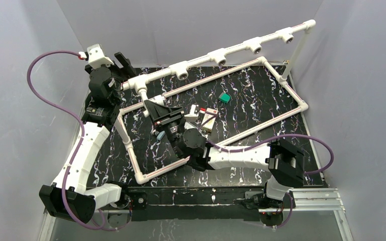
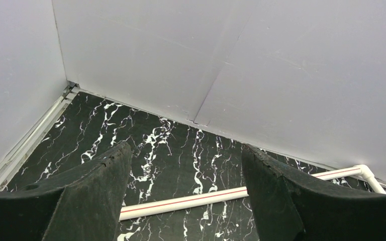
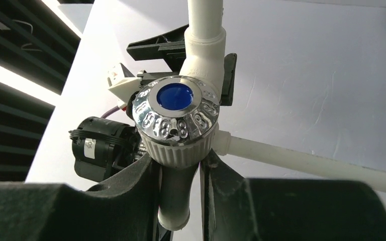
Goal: Install the water faucets
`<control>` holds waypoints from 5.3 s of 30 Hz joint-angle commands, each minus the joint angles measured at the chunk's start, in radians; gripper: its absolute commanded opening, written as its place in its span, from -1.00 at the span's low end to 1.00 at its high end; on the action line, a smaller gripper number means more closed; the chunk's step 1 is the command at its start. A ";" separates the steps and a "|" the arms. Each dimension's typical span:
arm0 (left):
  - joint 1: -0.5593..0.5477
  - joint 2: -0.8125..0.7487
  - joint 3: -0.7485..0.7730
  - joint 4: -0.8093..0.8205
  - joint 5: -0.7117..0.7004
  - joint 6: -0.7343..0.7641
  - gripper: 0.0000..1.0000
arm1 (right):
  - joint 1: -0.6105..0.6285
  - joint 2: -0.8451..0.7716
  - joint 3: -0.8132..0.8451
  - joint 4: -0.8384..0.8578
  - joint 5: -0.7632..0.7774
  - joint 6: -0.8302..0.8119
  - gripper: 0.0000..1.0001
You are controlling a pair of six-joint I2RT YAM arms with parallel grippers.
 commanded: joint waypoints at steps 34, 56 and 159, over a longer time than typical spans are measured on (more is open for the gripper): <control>-0.034 0.081 -0.129 -0.385 0.094 0.010 0.56 | 0.014 -0.465 0.032 -0.775 -0.658 -2.376 0.68; -0.034 0.098 -0.119 -0.387 0.091 0.018 0.55 | -0.007 -0.181 0.139 -0.527 -0.536 -3.026 0.65; -0.034 0.085 -0.122 -0.389 0.102 0.017 0.56 | 0.067 0.091 0.189 0.024 -0.319 -2.817 0.58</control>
